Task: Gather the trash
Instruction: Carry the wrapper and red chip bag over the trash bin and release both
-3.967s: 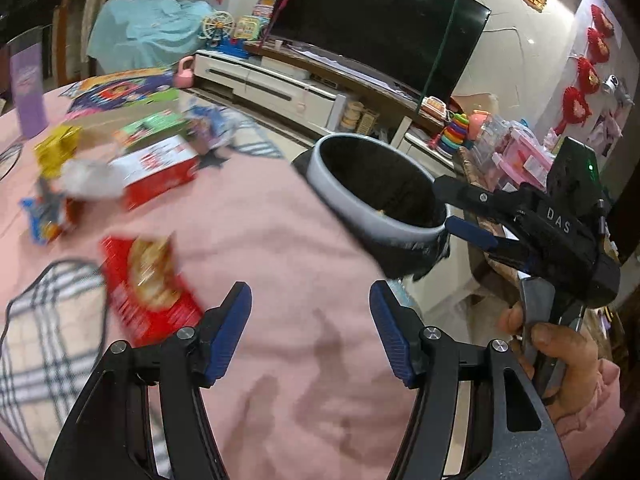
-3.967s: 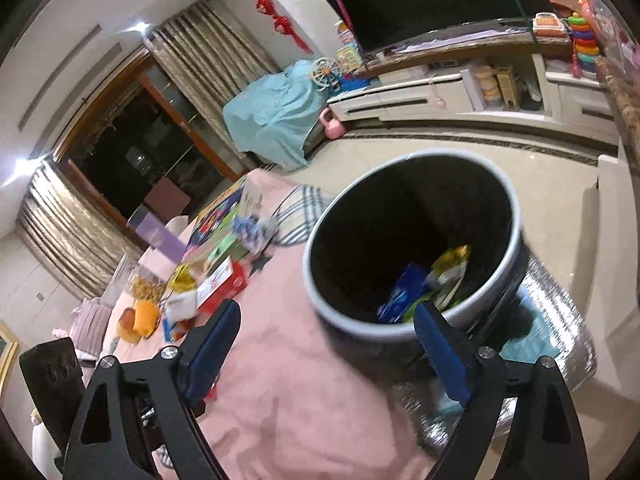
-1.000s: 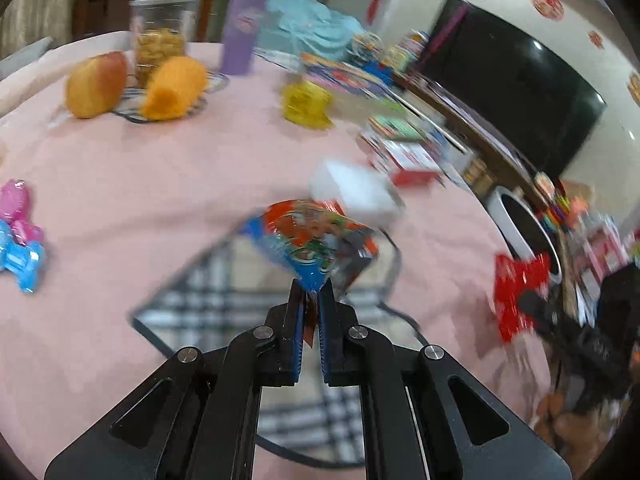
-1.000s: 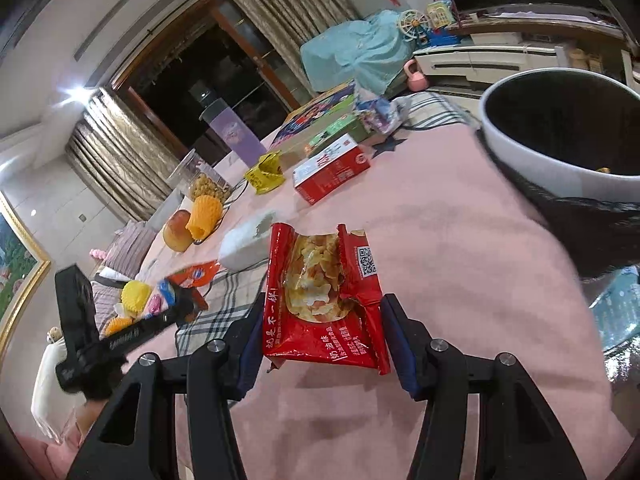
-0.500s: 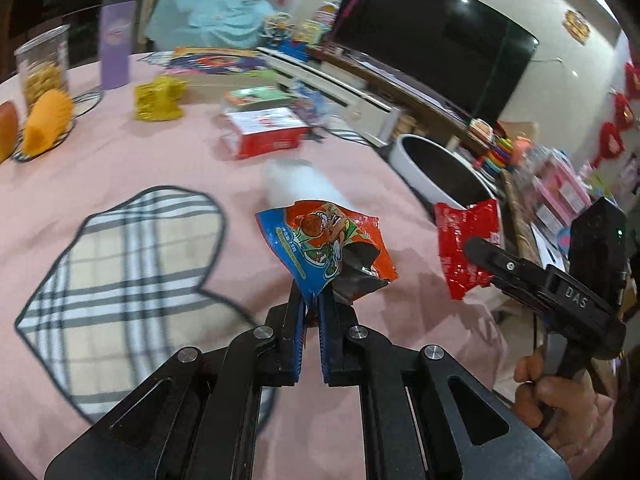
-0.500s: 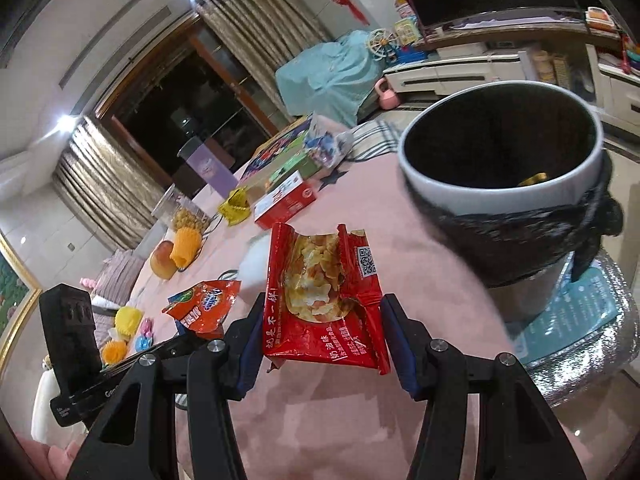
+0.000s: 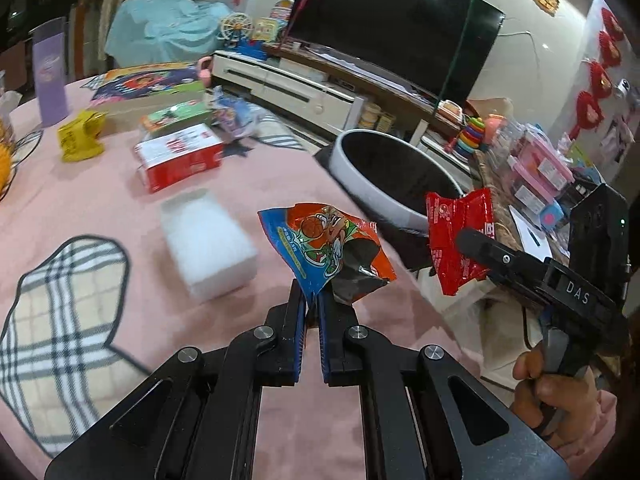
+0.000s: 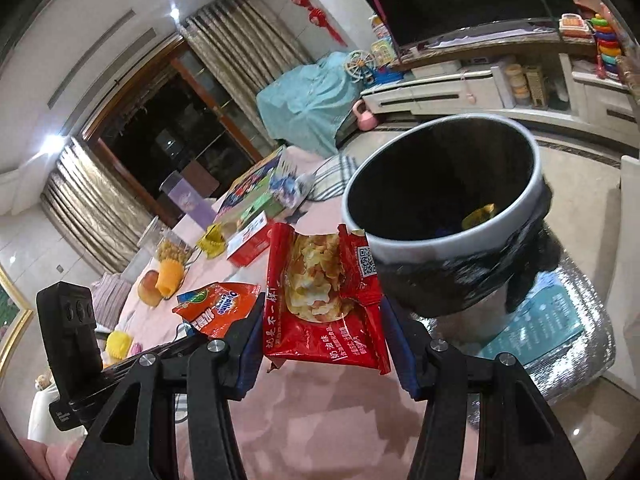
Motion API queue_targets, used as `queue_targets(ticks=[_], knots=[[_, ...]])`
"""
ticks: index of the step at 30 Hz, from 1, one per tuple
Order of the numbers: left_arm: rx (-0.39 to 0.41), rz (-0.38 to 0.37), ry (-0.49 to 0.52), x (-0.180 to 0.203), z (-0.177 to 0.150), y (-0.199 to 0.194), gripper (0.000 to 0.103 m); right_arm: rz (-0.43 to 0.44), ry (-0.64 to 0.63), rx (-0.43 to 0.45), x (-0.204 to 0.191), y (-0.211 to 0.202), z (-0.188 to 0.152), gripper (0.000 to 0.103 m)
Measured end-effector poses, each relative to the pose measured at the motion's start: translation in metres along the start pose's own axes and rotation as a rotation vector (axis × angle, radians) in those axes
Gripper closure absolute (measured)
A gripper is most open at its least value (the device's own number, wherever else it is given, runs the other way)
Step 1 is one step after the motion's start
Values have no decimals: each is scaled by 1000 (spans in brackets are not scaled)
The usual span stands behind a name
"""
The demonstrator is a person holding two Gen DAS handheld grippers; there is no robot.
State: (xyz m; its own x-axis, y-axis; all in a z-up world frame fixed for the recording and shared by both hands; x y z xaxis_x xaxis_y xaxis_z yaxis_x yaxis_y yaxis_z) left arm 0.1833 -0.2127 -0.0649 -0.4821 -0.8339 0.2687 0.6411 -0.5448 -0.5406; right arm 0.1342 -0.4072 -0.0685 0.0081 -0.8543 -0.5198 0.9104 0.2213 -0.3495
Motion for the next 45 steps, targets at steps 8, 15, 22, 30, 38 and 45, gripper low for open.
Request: queue_targets(ticks=[8,15,22,30,38,45], knots=[[-6,-38,35,26,15,19,97,-45,12,39,21,-4,22,47],[-13,-54,53,43,33,41,97,-74,5,58,37,-1,43,47],[-19,-65,84,56,53,64,97,-90,1,74,47,8,64,47],[-50,-75,89,65,62,90,97,-115,2,68,57,16,76,47],[-73,-74,118,75,67,105,97,-140,7,54,68,23,81,47],[-88,-61,126,76,68,115,97,-150,6,41,73,28,85,47]])
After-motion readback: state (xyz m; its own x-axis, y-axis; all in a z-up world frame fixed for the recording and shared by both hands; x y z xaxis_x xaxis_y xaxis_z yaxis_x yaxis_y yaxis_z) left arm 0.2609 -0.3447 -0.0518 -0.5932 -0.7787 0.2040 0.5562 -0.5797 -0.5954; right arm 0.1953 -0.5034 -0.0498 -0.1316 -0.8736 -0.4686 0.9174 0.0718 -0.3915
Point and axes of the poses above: each gripper's, at about its wrist camera, not at the fingertips, and y roughly the way its jaws point, x to its right, z to its top, the point moved 3 cm from there along y, roughly the way its jaws point, and after that the axes turned 12 degrees about x, right-handed, at the moved point
